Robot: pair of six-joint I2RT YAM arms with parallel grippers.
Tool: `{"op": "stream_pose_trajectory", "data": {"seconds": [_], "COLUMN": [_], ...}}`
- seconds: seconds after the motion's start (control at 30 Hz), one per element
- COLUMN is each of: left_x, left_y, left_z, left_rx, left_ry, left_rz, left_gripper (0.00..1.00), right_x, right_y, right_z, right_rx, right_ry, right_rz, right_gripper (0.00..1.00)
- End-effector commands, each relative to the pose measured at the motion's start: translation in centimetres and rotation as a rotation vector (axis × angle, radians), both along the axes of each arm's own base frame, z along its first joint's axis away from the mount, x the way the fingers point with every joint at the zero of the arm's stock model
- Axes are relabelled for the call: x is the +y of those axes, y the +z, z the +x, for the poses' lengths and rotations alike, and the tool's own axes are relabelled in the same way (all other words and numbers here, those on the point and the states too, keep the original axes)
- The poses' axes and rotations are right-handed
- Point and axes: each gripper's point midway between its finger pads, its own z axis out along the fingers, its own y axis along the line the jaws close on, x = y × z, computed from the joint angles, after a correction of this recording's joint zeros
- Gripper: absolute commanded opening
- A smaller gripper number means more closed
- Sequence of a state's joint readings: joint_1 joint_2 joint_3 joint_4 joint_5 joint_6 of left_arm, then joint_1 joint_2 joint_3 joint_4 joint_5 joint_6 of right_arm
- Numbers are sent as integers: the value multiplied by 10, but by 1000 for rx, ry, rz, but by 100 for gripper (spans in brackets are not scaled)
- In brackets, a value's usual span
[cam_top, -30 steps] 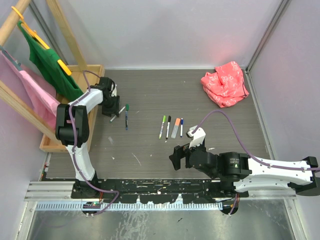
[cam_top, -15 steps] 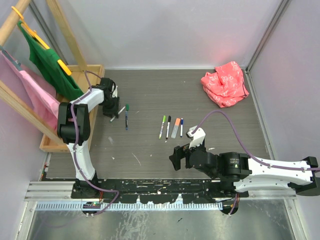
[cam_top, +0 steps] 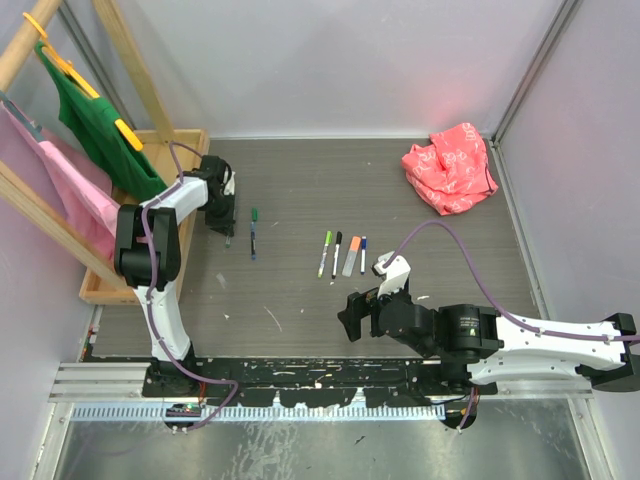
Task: Insert the pens into the pen caps
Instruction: Pick up the pen from the center of the board.
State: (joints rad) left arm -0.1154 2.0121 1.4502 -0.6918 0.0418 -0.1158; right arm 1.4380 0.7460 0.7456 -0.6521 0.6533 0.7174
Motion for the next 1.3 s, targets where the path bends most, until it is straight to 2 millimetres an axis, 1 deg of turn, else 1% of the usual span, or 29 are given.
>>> {"op": "stream_pose_trajectory", "data": {"seconds": [0.0,0.1,0.17,0.27,0.33,0.37,0.57,0.63,0.77,0.83,0.97,1.03,1.1,1.17,1.27], "left_x": [1,-1,-5,-14,-19,-24,-58,-68,-85,-94,-109,-117,-128,-140,-157], "left_y": [15,35,52,76,92,105,152,164,196,203,212,215,218,222,224], "left_z": [2,4,4,-1,-8,-11,-41,-53,-78,-90,-113,-124,-136,-150,-170], "left_rx": [-48,-105,-147,-208,-246,-284,-422,-449,-545,-574,-605,-608,-611,-623,-623], "left_ry": [12,20,22,20,20,15,-50,-64,-109,-132,-158,-167,-174,-181,-181], "left_rz": [-11,-28,-53,-101,-138,-167,-356,-407,-471,-479,-498,-530,-571,-623,-684], "left_gripper": [3,2,1,1,1,1,1,1,0,0,0,0,0,0,0], "right_x": [6,5,5,6,8,9,13,15,23,27,33,36,39,40,40], "right_y": [13,14,16,16,19,19,29,32,31,27,18,18,23,32,56], "right_z": [2,2,3,4,5,6,12,14,15,17,26,32,39,47,58], "right_rx": [-10,-11,-13,-18,-24,-25,-49,-55,-48,-25,26,38,41,31,-11], "right_ry": [-3,-7,-11,-15,-20,-23,-62,-69,-66,-63,-75,-79,-80,-96,-134], "right_rz": [59,67,72,78,85,87,110,108,106,92,88,114,152,205,322], "right_gripper": [99,99,99,99,99,99,99,99,99,99,99,99,98,97,95]}}
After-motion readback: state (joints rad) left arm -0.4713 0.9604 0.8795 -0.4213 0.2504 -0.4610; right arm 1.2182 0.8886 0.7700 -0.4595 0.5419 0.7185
